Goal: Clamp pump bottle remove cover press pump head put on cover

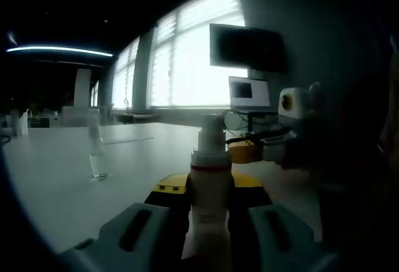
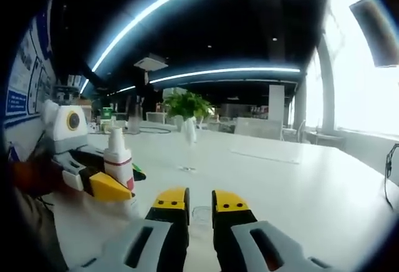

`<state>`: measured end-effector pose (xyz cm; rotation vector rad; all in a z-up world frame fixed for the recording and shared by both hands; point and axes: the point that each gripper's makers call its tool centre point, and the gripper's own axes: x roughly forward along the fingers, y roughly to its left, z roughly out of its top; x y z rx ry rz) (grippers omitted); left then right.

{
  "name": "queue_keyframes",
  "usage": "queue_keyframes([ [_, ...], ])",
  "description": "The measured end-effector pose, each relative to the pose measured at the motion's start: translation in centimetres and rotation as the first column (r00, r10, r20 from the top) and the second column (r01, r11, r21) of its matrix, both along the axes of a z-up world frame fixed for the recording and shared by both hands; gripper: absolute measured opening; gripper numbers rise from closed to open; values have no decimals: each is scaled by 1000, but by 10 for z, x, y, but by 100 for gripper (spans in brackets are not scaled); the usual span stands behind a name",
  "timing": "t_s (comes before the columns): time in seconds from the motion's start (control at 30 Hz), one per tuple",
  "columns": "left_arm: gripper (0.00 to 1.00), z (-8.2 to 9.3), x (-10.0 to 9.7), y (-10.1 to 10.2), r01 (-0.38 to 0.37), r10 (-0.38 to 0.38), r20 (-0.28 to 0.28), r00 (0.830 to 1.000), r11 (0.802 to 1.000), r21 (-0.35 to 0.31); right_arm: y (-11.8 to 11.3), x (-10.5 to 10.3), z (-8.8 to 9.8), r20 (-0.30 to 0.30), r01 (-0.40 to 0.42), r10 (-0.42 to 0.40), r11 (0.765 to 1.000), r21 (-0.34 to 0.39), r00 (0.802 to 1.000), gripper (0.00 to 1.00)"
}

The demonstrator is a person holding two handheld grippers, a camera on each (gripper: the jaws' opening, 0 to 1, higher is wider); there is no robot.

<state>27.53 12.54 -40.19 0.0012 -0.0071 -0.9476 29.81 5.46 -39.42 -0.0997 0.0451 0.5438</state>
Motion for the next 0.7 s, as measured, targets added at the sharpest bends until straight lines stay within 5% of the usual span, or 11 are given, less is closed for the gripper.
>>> queue_keyframes([
  [0.23, 14, 0, 1, 1, -1, 1, 0, 1000, 1000, 0, 3, -10, 10, 20, -23, 22, 999, 25, 1000, 0],
  [0.7, 14, -1, 1, 1, -1, 1, -1, 1000, 1000, 0, 11, -22, 8, 19, -92, 91, 995, 35, 996, 0],
])
